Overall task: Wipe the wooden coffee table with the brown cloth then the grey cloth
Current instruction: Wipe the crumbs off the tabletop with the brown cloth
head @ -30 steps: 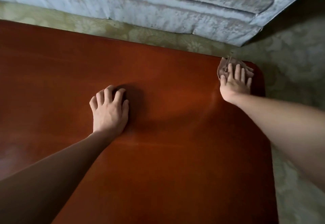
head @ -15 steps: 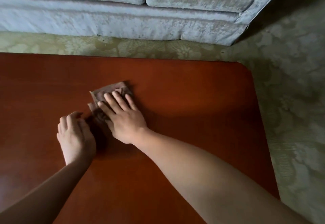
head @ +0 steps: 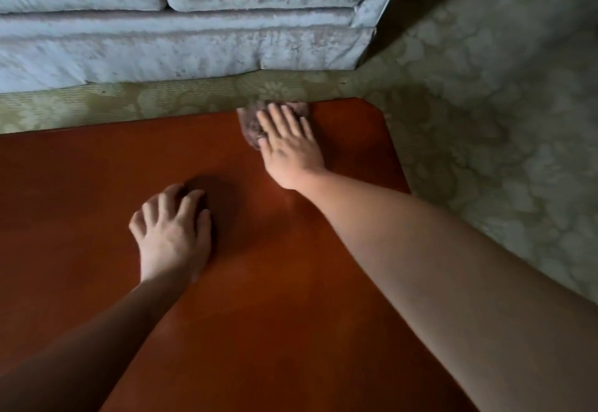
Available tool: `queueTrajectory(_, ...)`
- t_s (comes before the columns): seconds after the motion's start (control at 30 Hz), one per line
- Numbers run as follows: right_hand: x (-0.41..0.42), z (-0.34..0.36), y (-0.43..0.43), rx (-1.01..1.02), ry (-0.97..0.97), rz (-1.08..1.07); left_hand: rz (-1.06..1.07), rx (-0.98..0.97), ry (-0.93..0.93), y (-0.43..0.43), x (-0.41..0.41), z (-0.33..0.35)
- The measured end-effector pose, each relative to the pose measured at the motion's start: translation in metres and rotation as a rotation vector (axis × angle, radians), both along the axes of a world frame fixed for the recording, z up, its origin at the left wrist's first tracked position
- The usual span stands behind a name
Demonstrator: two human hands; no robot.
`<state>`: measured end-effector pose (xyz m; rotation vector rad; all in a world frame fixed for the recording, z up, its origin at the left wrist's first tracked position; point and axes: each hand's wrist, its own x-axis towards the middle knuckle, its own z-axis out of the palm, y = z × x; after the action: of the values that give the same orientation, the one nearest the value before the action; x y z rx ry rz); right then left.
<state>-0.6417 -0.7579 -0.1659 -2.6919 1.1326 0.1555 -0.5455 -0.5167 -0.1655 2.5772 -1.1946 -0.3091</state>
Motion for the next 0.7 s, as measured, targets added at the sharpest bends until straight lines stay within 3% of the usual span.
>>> queueTrajectory(0.17, -0.105, 0.006, -0.073, 0.039, 0.082, -0.392, -0.296, 0.113, -0.056, -0.051, -0.051, 0.000)
queueTrajectory(0.3, -0.142, 0.008, -0.076, 0.081, 0.133, -0.576, -0.329, 0.146, -0.048, -0.057, -0.063, -0.001)
queueTrajectory(0.4, -0.127, 0.004, -0.058, 0.033, 0.105, -0.529, -0.393, 0.163, -0.075, -0.050, -0.054, 0.002)
queueTrajectory(0.5, -0.097, -0.001, -0.021, -0.008, 0.016, -0.320, -0.417, 0.151, -0.074, -0.039, -0.044, 0.007)
queueTrajectory(0.7, -0.086, -0.003, 0.110, 0.014, -0.024, 0.100, -0.058, 0.091, 0.012, 0.015, -0.022, 0.016)
